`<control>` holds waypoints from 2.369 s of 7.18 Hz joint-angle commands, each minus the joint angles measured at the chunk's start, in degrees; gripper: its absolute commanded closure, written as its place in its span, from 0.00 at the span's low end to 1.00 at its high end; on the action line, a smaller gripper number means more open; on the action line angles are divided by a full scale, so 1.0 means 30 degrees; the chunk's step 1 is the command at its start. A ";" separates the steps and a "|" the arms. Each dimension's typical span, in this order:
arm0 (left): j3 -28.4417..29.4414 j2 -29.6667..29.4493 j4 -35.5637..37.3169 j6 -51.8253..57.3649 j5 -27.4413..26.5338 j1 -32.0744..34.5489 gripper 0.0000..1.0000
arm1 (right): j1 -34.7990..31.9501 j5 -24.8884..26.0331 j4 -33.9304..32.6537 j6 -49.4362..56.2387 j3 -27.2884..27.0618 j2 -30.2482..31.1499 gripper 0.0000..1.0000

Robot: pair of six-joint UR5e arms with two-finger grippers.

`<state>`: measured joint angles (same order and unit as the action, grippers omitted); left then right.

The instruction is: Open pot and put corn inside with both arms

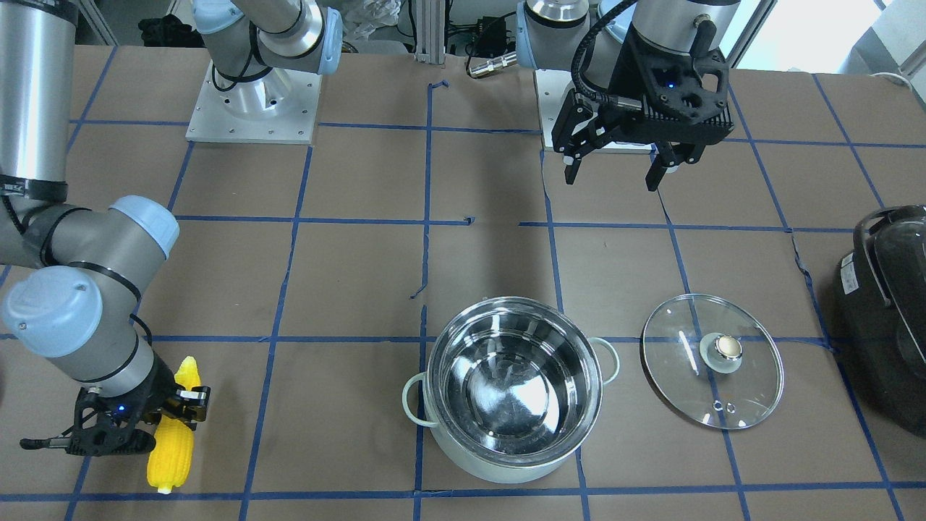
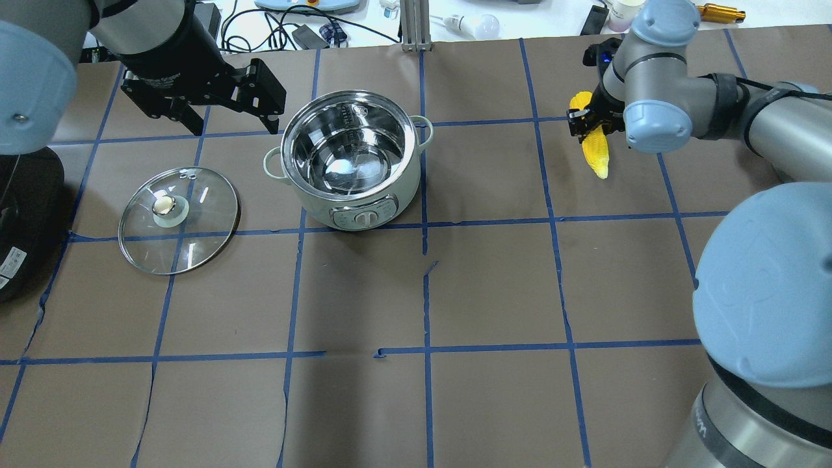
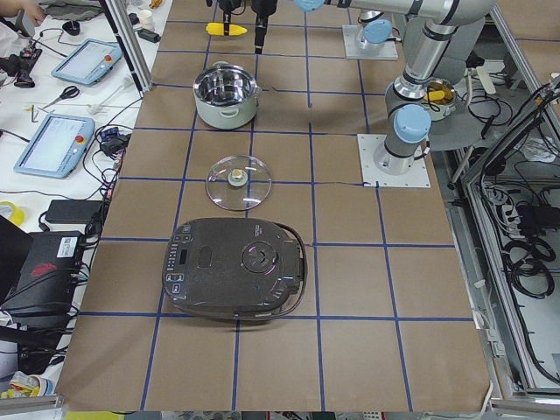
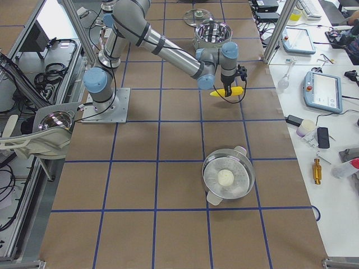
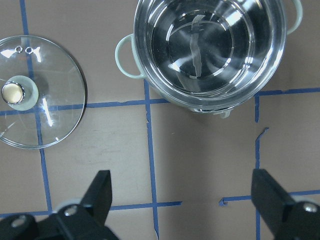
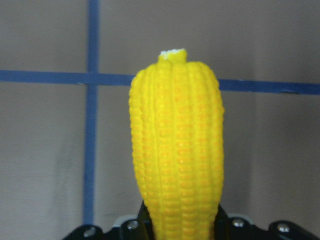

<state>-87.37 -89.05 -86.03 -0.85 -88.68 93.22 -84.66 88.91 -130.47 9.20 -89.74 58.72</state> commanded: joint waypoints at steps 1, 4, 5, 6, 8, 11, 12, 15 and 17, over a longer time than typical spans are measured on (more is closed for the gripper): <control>-0.0086 0.0063 0.0141 -0.0039 0.0029 -0.0017 0.00 | -0.3376 0.0131 0.2640 -0.2786 0.2946 0.0350 0.84; -0.0319 0.0150 0.0141 -0.0040 0.0001 -0.0018 0.00 | -0.7599 -0.1091 0.3325 -0.7416 0.4688 0.0204 0.84; -0.0465 0.0180 0.0170 -0.0040 0.0001 -0.0017 0.00 | -0.7842 -0.4000 0.3063 -0.7721 0.4777 -0.0028 0.84; -0.0496 0.0238 0.0170 -0.0040 0.0001 -0.0017 0.00 | -0.7960 -0.6089 0.2451 -0.7695 0.4835 -0.0437 0.84; -0.0467 0.0239 0.0403 0.0048 0.0030 -0.0047 0.00 | -0.8108 -0.7072 0.1278 -0.7724 0.5010 -0.1373 0.83; -0.0496 0.0268 0.0434 -0.0098 0.0030 -0.0047 0.00 | -0.8254 -0.7399 0.1096 -0.7665 0.4983 -0.1964 0.00; -0.0496 0.0268 0.0434 -0.0098 0.0030 -0.0076 0.00 | -0.8254 -0.7341 0.1272 -0.7752 0.5040 -0.1935 0.00; -0.0525 0.0297 0.0405 -0.0098 0.0030 -0.0018 0.00 | -0.7993 -0.5887 0.6000 -0.7638 0.5012 0.0280 0.00; -0.0525 0.0268 0.0405 -0.0098 0.0088 -0.0017 0.00 | -0.7351 -0.2587 0.8672 -0.7054 0.4777 0.2219 0.00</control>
<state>-88.93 -88.21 -84.80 -1.14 -88.51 93.14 -108.04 74.37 -109.84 -13.11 -75.16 62.01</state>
